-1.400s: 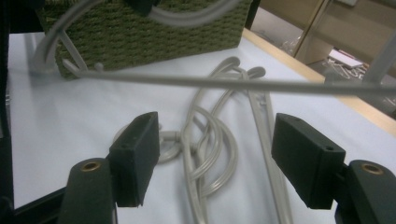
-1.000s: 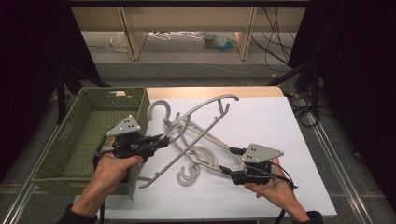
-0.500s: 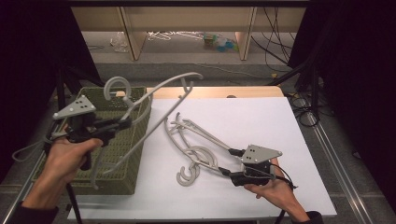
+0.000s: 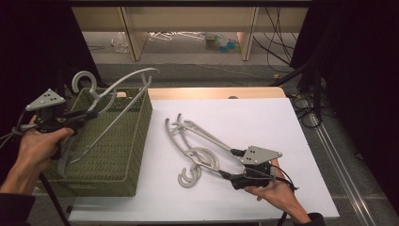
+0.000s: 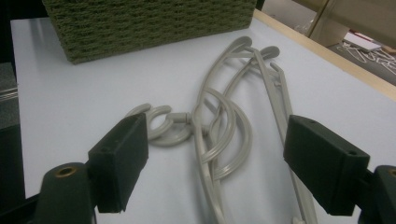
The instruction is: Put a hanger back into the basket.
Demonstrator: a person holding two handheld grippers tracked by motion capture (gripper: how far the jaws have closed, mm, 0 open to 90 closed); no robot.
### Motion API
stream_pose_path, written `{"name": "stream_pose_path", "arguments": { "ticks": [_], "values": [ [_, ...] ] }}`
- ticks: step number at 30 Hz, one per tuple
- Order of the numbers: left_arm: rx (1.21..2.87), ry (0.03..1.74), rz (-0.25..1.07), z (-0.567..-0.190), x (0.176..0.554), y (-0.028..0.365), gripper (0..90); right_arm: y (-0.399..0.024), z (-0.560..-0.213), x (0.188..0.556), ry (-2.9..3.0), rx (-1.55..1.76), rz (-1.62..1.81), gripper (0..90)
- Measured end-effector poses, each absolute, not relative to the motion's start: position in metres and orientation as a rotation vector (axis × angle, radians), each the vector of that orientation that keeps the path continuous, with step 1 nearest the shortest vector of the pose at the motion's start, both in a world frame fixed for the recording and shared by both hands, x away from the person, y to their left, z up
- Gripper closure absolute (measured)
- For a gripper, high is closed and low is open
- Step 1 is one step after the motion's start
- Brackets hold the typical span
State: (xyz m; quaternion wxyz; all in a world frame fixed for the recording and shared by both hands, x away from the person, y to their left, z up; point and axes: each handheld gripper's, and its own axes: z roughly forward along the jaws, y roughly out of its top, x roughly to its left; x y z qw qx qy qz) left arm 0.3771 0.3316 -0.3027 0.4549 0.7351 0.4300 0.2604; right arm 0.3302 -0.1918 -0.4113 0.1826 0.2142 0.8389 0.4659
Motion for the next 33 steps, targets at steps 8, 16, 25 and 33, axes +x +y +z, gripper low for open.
{"name": "stream_pose_path", "arguments": {
  "ticks": [8, 16, 25, 33],
  "values": [
    [1.868, 1.064, 0.662, -0.314, 0.387, 0.352, 78.8, -0.191, -0.411, 0.330, 2.390, 0.596, 1.311, 24.0],
    [1.862, 1.100, 0.653, -0.329, 0.386, 0.365, 78.7, -0.191, -0.411, 0.331, 2.378, 0.597, 1.317, 24.4],
    [1.918, 1.109, 0.681, -0.332, 0.391, 0.365, 78.7, -0.191, -0.411, 0.331, 2.393, 0.595, 1.306, 24.4],
    [1.969, 1.150, 0.680, -0.345, 0.397, 0.371, 78.6, -0.192, -0.411, 0.331, 2.391, 0.600, 1.303, 24.6]
  ]
}}
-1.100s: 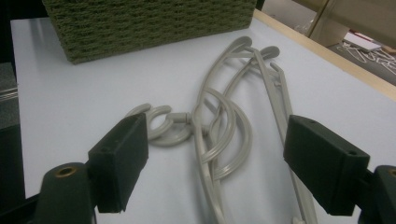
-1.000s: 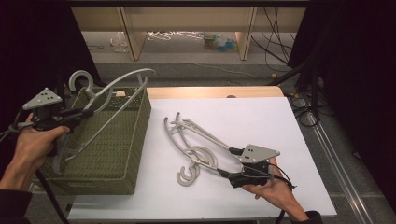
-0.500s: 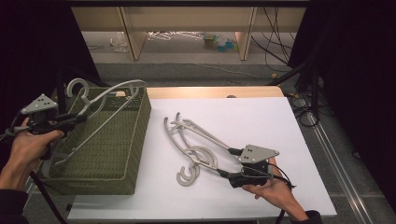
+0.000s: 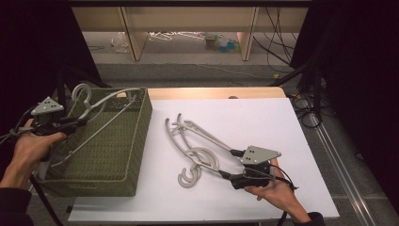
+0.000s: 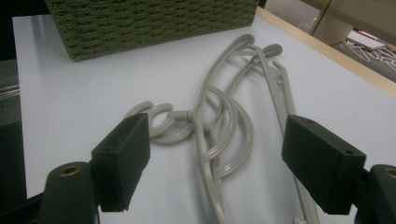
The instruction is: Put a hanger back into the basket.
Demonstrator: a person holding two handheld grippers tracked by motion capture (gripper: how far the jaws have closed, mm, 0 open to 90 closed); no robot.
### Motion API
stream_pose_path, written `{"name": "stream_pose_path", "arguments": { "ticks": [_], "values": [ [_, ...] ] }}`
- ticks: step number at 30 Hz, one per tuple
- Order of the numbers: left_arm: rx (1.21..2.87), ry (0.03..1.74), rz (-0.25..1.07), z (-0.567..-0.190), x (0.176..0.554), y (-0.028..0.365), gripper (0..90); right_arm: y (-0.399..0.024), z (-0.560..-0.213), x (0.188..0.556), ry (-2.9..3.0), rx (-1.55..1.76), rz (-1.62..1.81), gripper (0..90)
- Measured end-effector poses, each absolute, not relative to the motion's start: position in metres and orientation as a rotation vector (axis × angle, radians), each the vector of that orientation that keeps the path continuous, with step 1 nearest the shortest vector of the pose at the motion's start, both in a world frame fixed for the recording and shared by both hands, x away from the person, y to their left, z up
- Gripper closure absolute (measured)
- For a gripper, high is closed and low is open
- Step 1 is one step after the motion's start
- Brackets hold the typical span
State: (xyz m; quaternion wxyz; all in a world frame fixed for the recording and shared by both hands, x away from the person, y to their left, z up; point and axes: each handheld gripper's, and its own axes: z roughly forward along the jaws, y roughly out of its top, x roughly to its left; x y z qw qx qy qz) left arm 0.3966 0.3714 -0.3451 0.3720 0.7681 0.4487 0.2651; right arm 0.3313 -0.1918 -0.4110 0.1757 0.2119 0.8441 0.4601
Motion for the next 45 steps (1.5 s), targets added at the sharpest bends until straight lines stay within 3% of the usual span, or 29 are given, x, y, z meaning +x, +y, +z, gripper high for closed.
{"name": "stream_pose_path", "arguments": {
  "ticks": [10, 25, 38, 45],
  "values": [
    [2.081, 1.160, 0.647, -0.363, 0.407, 0.366, 78.5, -0.189, -0.413, 0.332, 2.396, 0.586, 1.302, 24.7],
    [2.071, 1.503, 0.595, -0.404, 0.419, 0.370, 74.8, -0.190, -0.412, 0.332, 2.404, 0.584, 1.304, 24.9],
    [1.894, 1.712, 0.672, -0.405, 0.410, 0.392, 67.4, -0.190, -0.413, 0.333, 2.403, 0.591, 1.295, 24.7],
    [1.745, 1.591, 0.703, -0.389, 0.390, 0.381, 59.4, -0.191, -0.413, 0.334, 2.383, 0.601, 1.307, 24.4]
  ]
}}
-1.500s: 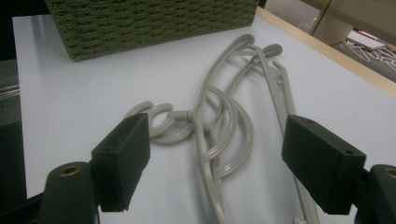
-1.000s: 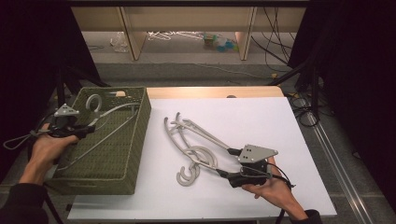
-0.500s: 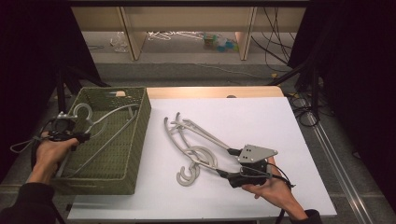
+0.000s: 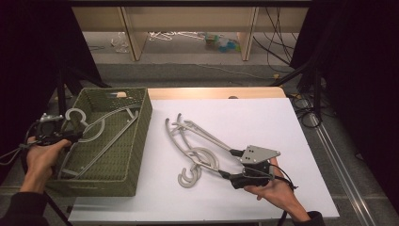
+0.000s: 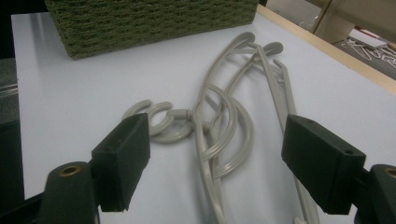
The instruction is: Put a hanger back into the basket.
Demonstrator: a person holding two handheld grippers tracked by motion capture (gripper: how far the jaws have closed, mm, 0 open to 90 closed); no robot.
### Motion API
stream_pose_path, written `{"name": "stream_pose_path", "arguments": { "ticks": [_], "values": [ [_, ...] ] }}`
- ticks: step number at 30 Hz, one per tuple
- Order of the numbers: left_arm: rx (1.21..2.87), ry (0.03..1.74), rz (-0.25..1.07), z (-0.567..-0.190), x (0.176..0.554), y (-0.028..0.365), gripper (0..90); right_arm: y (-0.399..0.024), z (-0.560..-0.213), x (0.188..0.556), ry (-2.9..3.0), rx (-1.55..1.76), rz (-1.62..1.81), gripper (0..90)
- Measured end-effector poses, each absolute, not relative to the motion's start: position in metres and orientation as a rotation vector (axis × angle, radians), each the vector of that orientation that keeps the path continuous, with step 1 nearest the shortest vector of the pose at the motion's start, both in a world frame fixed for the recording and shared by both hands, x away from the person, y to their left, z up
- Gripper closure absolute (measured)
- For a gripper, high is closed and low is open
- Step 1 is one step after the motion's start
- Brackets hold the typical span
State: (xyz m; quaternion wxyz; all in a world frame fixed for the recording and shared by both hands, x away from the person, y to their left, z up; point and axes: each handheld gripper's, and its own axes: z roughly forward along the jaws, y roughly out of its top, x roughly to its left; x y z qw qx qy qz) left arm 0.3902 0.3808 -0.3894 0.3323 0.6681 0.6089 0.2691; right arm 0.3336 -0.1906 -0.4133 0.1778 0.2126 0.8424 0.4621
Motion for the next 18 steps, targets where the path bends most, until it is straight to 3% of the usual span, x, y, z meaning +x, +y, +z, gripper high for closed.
{"name": "stream_pose_path", "arguments": {
  "ticks": [12, 18],
  "values": [
    [1.628, 1.260, 0.702, -0.358, 0.334, 0.314, 36.2, -0.191, -0.414, 0.334, 2.402, 0.611, 1.297, 23.8],
    [1.575, 1.103, 0.578, -0.360, 0.308, 0.268, 29.5, -0.187, -0.415, 0.334, 2.425, 0.596, 1.283, 23.6]
  ]
}}
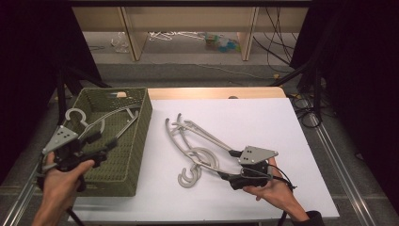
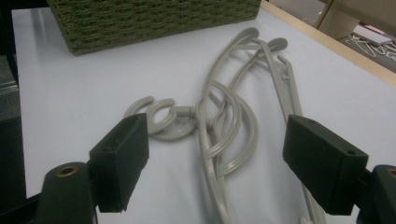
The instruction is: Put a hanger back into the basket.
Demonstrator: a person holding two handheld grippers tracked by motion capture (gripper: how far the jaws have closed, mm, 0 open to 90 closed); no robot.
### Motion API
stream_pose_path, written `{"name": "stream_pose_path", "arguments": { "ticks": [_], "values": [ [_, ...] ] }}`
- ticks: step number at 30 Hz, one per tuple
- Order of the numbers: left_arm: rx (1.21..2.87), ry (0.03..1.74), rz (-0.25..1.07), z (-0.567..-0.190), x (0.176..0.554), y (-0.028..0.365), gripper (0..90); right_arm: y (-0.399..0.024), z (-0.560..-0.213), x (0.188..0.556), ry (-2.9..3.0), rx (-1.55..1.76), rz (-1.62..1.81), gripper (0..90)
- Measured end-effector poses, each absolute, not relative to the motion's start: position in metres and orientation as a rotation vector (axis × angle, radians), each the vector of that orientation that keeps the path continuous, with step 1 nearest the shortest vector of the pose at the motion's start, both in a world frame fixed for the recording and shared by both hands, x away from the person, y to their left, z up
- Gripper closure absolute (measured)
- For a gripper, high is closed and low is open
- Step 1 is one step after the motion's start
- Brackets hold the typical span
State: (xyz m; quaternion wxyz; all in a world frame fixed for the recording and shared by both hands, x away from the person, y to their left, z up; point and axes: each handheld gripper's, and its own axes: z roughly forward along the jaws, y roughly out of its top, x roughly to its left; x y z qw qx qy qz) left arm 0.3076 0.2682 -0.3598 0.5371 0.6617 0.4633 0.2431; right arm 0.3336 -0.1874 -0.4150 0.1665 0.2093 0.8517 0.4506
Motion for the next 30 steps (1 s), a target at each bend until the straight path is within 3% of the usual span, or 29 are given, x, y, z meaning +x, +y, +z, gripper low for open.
{"name": "stream_pose_path", "arguments": {
  "ticks": [6, 11, 15, 30],
  "values": [
    [1.641, 0.991, 0.497, -0.383, 0.288, 0.222, 25.7, -0.188, -0.415, 0.333, 2.420, 0.605, 1.283, 23.4],
    [1.702, 0.894, 0.541, -0.406, 0.278, 0.195, 21.5, -0.188, -0.415, 0.333, 2.416, 0.605, 1.290, 23.4],
    [1.706, 0.895, 0.493, -0.421, 0.275, 0.183, 15.9, -0.188, -0.415, 0.332, 2.422, 0.600, 1.286, 23.2],
    [1.758, 0.787, 0.447, -0.443, 0.263, 0.160, 15.7, -0.189, -0.427, 0.336, 2.481, 0.677, 1.257, 22.1]
  ]
}}
